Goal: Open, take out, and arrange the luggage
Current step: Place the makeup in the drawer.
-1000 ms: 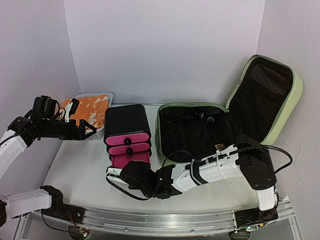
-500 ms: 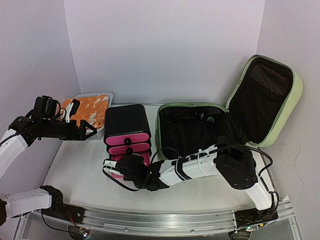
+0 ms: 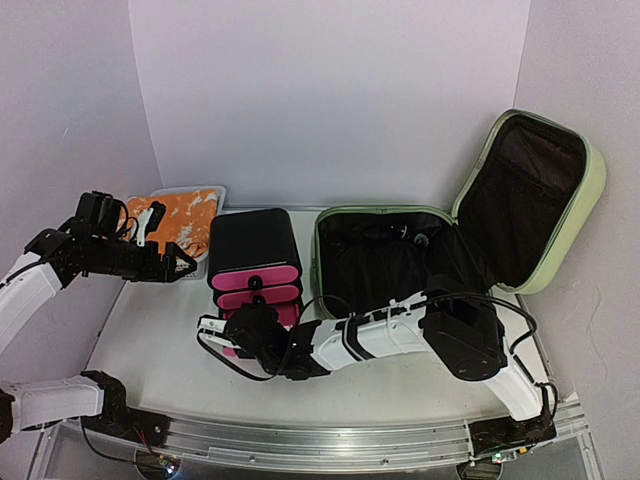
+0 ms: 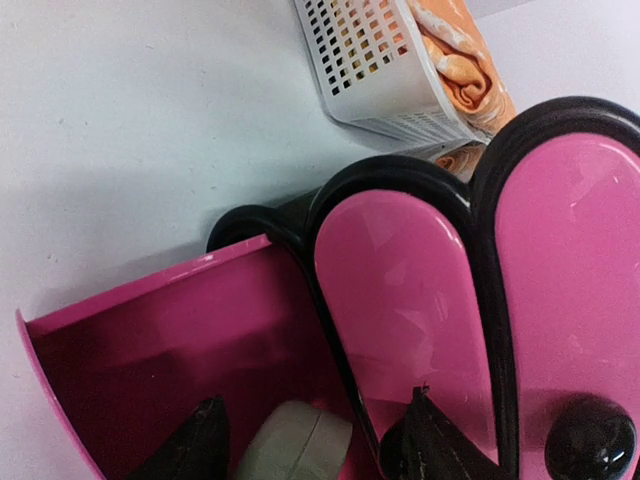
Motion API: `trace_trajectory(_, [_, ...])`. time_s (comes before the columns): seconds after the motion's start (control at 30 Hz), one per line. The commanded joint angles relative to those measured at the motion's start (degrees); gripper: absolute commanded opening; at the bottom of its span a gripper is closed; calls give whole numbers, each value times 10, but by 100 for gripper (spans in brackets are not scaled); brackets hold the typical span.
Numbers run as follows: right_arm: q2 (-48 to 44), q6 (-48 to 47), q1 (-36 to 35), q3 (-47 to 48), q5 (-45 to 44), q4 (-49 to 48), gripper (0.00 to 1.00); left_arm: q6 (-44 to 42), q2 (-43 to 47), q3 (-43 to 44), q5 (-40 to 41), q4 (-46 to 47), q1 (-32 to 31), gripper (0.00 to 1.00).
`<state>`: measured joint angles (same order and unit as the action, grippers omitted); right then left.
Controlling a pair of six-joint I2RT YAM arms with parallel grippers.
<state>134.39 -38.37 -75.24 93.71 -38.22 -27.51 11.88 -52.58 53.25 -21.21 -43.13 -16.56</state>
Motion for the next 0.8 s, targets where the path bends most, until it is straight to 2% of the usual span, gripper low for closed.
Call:
trace_trajectory(0.0, [-20,9,2,15,18,-13,65,-11,3,18,2,10,-1,99])
trace_trajectory(0.1, [-34,15,1,11,28,-10,68,-10,5,18,2,10,-1,100])
trace_trajectory(0.37, [-87,35,-22,-14,19,-10,68,-4,9,19,0,10,-1,99])
trace_trajectory(0.57, [-153,96,-49,-73,23,-11,70,2,10,21,-5,10,-1,100])
trace_trajectory(0.77, [-227,167,-49,-150,26,-9,76,3,9,25,3,10,-1,99])
